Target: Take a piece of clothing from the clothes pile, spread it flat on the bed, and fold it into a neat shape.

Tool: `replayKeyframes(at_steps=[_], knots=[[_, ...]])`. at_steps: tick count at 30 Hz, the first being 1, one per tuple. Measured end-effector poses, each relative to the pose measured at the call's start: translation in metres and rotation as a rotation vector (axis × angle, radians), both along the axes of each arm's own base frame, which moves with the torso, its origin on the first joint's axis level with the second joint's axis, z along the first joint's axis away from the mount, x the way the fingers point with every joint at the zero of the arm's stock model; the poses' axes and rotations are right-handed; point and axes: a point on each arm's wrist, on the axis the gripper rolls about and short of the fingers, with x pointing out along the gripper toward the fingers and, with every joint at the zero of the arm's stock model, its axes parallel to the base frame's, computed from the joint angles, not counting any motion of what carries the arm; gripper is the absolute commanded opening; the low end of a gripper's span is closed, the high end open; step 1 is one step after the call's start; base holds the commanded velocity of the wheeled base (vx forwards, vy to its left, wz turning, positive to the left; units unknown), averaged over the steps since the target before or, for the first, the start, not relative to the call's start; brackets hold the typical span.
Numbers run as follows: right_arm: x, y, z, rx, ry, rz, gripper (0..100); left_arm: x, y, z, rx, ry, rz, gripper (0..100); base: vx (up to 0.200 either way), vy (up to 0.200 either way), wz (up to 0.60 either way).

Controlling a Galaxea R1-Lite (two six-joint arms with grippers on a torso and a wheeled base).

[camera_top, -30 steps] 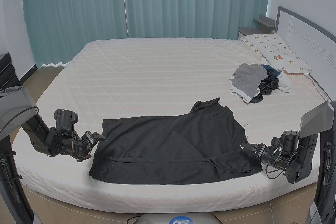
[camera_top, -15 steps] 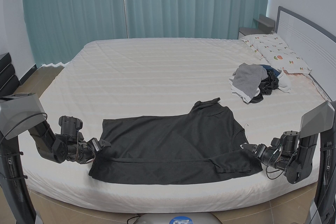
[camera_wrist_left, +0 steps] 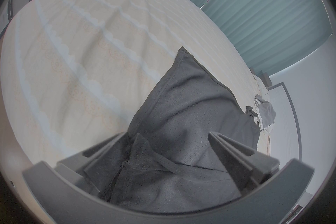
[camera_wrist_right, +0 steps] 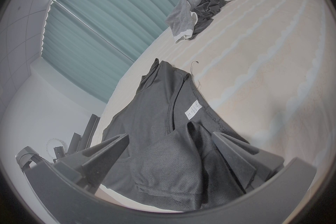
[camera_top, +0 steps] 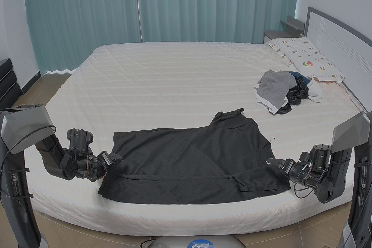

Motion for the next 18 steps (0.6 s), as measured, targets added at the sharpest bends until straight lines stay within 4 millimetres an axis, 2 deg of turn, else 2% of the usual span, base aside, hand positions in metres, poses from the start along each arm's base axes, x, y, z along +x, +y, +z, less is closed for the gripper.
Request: replayKeyframes(at_steps=[10, 18], knots=[[0.006, 0.0, 0.002, 0.0, -0.025, 0.003, 100, 0.0, 0.002, -0.001, 0.006, 0.009, 0.057, 0, 0.0, 0.0, 0.0], [0.021, 0.004, 0.005, 0.002, -0.081, 0.013, 100, -0.002, 0.005, -0.003, 0.024, 0.023, 0.118, 0, 0.0, 0.0, 0.0]])
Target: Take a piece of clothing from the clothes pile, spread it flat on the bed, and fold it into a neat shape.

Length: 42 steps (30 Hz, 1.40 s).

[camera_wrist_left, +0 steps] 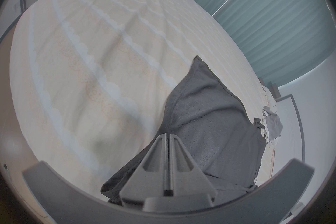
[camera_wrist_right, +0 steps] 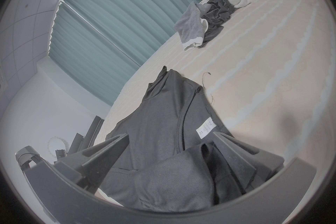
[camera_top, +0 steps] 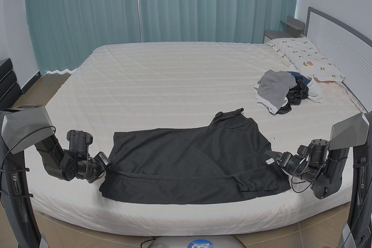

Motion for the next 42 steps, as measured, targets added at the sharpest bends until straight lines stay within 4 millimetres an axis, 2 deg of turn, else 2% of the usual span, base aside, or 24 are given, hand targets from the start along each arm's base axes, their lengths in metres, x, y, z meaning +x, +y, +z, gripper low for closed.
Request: replayKeyframes(at_steps=[8, 15, 27, 28, 42], knots=[[0.014, 0.008, -0.006, -0.004, -0.032, 0.024, 100, 0.0, 0.0, -0.002, -0.013, 0.008, 0.027, 0, 0.0, 0.0, 0.0], [0.022, 0.003, -0.013, -0.019, -0.047, 0.015, 100, 0.0, 0.001, -0.002, -0.014, 0.009, 0.028, 0, 0.0, 0.0, 0.0], [0.02, 0.003, -0.033, -0.064, -0.014, 0.035, 100, 0.0, 0.001, -0.002, -0.014, 0.011, 0.028, 0, 0.0, 0.0, 0.0], [0.02, 0.003, -0.035, -0.069, -0.01, 0.038, 0, 0.0, 0.001, -0.002, -0.013, 0.011, 0.028, 0, 0.0, 0.0, 0.0], [0.021, -0.003, -0.041, -0.073, 0.003, 0.021, 0, 0.001, 0.001, -0.004, -0.007, 0.01, 0.032, 0, 0.0, 0.0, 0.0]])
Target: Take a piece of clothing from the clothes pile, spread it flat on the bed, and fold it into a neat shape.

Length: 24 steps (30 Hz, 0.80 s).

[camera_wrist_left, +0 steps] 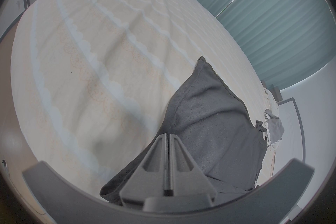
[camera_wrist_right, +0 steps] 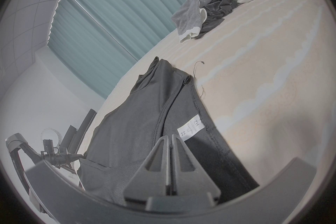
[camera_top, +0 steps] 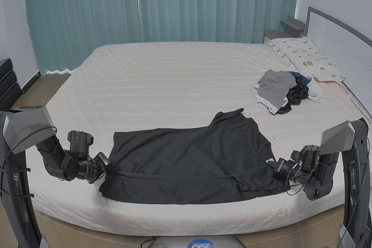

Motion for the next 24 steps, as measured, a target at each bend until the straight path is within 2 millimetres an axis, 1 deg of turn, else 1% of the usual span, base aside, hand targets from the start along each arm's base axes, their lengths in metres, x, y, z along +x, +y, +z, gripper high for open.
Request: replayKeyframes(at_steps=[14, 18, 24], knots=[[0.007, -0.015, 0.008, -0.003, -0.038, -0.071, 0, 0.003, 0.0, 0.0, -0.016, -0.005, 0.029, 0, 0.0, 0.0, 0.0], [0.007, -0.016, 0.008, -0.004, -0.036, -0.073, 0, 0.004, 0.0, 0.0, -0.017, -0.007, 0.029, 0, 0.0, 0.0, 0.0], [0.004, -0.01, 0.007, -0.006, -0.023, -0.055, 0, 0.004, 0.0, 0.001, -0.019, -0.011, 0.03, 0, 0.0, 0.0, 0.0]])
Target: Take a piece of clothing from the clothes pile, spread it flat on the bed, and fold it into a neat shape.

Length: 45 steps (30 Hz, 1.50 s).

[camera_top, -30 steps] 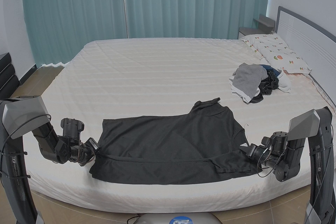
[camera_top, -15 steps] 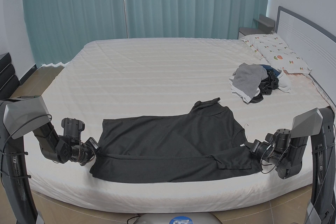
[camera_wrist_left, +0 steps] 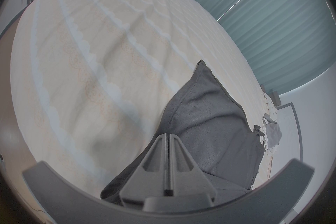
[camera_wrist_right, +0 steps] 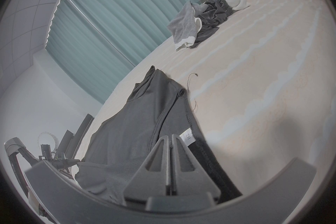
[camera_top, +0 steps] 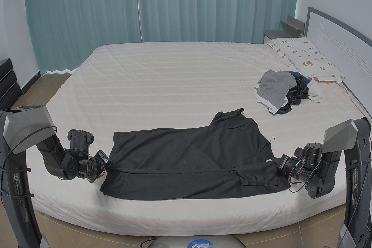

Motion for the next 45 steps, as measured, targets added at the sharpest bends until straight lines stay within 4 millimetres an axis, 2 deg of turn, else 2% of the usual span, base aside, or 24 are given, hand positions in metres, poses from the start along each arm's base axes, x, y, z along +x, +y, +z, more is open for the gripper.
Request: replayKeyframes(at_steps=[8, 9, 19, 20, 28, 37, 40, 45], knots=[[-0.001, 0.004, -0.001, -0.001, 0.005, 0.01, 0, 0.001, 0.002, 0.003, -0.001, -0.009, 0.004, 0, 0.0, 0.0, 0.0], [-0.002, 0.004, -0.001, -0.002, 0.006, 0.01, 100, 0.001, 0.002, 0.003, -0.001, -0.009, 0.004, 0, 0.0, 0.0, 0.0], [-0.002, 0.007, -0.002, -0.002, 0.011, 0.019, 100, 0.003, 0.002, 0.003, -0.002, -0.012, 0.004, 0, 0.0, 0.0, 0.0], [-0.003, 0.007, -0.001, -0.001, 0.01, 0.019, 100, 0.003, 0.002, 0.002, -0.001, -0.012, 0.002, 100, 0.0, 0.0, 0.0], [-0.006, 0.002, 0.009, 0.001, 0.002, 0.003, 100, 0.001, 0.002, 0.001, -0.001, -0.003, 0.002, 100, 0.0, 0.0, 0.0], [-0.009, -0.019, 0.025, 0.01, -0.027, -0.064, 100, 0.003, 0.01, 0.012, 0.002, -0.041, 0.024, 100, 0.022, 0.0, 0.0], [-0.009, -0.02, 0.026, 0.031, -0.024, -0.077, 100, 0.004, 0.012, 0.015, -0.002, -0.049, 0.032, 100, 0.2, 0.0, 0.0], [-0.009, -0.02, 0.029, 0.038, -0.026, -0.08, 100, 0.005, 0.013, 0.017, -0.002, -0.059, 0.039, 100, 0.0, 0.0, 0.0]])
